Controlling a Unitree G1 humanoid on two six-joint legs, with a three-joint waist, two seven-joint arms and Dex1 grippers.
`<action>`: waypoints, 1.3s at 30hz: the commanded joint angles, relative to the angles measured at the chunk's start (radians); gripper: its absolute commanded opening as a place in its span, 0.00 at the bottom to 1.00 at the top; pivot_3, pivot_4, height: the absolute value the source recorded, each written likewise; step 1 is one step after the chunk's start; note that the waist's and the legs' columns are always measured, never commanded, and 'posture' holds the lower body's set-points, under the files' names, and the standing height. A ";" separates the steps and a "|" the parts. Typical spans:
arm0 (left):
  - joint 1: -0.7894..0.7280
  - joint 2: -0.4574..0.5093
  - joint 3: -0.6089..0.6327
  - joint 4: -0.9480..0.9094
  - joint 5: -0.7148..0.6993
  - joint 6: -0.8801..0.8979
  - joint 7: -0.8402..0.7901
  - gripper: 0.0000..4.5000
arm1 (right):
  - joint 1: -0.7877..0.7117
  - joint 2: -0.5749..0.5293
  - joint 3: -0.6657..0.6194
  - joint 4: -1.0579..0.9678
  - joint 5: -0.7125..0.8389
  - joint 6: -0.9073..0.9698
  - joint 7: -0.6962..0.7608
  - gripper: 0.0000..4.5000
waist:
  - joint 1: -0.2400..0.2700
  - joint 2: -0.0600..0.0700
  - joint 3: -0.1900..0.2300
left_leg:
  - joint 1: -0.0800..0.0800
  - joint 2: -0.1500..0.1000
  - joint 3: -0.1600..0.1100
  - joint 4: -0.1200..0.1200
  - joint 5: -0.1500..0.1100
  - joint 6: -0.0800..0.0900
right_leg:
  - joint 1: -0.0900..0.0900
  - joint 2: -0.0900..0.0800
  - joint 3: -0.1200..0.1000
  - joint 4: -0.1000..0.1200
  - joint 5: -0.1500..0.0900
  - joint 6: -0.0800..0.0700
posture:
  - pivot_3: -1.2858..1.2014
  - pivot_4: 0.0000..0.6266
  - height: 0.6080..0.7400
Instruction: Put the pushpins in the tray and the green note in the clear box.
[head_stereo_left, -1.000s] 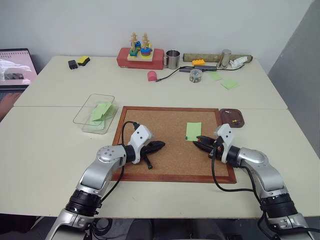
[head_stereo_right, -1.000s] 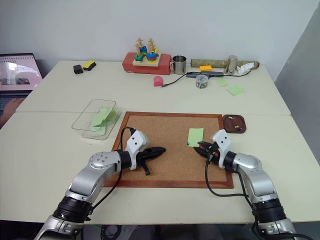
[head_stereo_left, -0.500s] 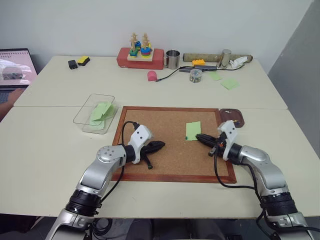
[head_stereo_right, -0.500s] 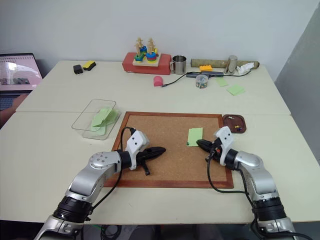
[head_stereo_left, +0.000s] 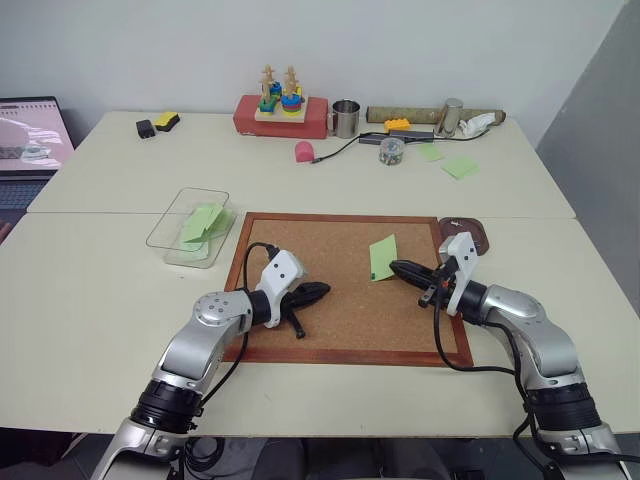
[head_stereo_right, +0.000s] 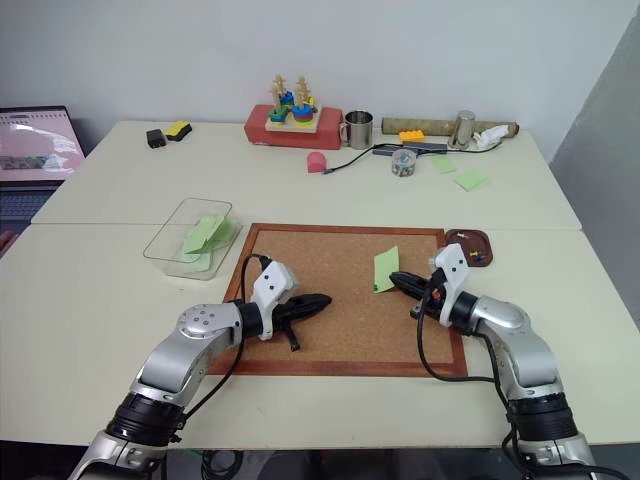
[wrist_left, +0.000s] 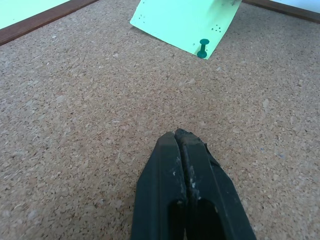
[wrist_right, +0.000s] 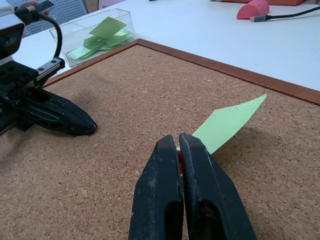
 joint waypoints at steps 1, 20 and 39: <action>0.039 0.009 -0.043 0.026 0.032 0.037 -0.010 0.00 | -0.012 -0.021 -0.045 -0.067 0.046 0.021 0.006 0.01 | 0.000 0.000 0.000 | 0.000 0.000 0.000 0.000 0.000 0.000 | 0.000 0.000 0.000 0.000 0.000 0.000 | 0.52 0.24 1.00; 0.031 0.006 -0.047 0.034 0.033 0.035 -0.010 0.00 | -0.254 0.008 -0.179 0.313 -0.113 -0.097 -0.330 0.01 | 0.000 0.000 0.000 | 0.000 0.000 0.000 0.000 0.000 0.000 | 0.000 0.000 0.000 0.000 0.001 -0.002 | 0.52 0.24 1.00; 0.044 0.015 -0.042 0.016 0.033 0.037 -0.007 0.00 | -0.320 0.002 -0.235 0.559 -0.135 -0.138 -0.408 0.10 | -0.002 0.000 0.000 | 0.000 0.000 0.001 0.000 0.000 0.000 | 0.000 0.000 0.001 0.000 0.001 -0.003 | 0.52 0.24 1.00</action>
